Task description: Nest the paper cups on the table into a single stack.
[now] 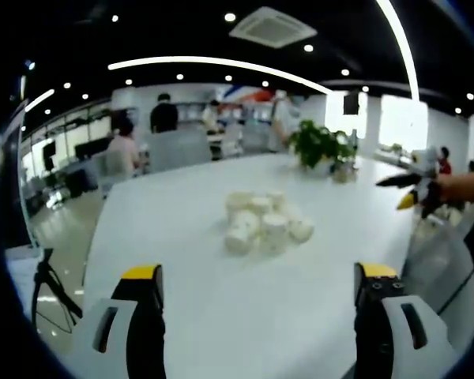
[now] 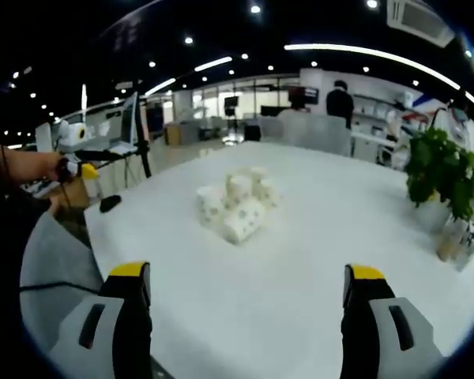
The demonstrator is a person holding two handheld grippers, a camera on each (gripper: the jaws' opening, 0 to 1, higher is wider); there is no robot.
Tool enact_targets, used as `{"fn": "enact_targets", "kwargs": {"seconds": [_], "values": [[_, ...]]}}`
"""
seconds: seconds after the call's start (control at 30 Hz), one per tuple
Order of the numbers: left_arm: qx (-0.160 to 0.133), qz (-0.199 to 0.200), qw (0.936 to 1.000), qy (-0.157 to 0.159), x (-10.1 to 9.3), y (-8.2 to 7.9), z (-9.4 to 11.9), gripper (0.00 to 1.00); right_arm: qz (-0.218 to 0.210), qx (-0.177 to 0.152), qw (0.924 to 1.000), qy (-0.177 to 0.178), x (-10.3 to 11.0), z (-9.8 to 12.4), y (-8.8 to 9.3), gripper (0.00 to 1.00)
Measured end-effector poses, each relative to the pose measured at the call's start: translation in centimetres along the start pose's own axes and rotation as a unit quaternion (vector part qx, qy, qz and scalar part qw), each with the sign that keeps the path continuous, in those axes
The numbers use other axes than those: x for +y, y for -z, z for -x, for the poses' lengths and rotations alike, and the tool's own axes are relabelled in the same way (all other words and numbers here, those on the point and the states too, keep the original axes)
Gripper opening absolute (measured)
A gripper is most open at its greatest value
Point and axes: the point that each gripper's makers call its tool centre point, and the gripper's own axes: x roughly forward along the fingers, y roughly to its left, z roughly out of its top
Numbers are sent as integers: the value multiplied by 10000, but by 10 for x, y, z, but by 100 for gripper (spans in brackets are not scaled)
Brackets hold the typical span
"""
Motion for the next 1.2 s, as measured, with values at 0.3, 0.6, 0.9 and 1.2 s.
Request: {"fn": "enact_targets", "kwargs": {"seconds": [0.3, 0.6, 0.9, 1.2], "values": [[39, -54, 10000, 16, -2, 1, -1, 100, -4, 70, 10000, 51, -1, 0, 4, 100], [-8, -109, 9999, -20, -1, -2, 1, 100, 23, 114, 9999, 23, 0, 1, 6, 100], [8, -272, 9995, -151, -1, 1, 1, 100, 19, 121, 9999, -15, 3, 0, 5, 100], [48, -214, 9997, -144, 2, 2, 1, 100, -37, 159, 9999, 4, 4, 0, 8, 100]]}}
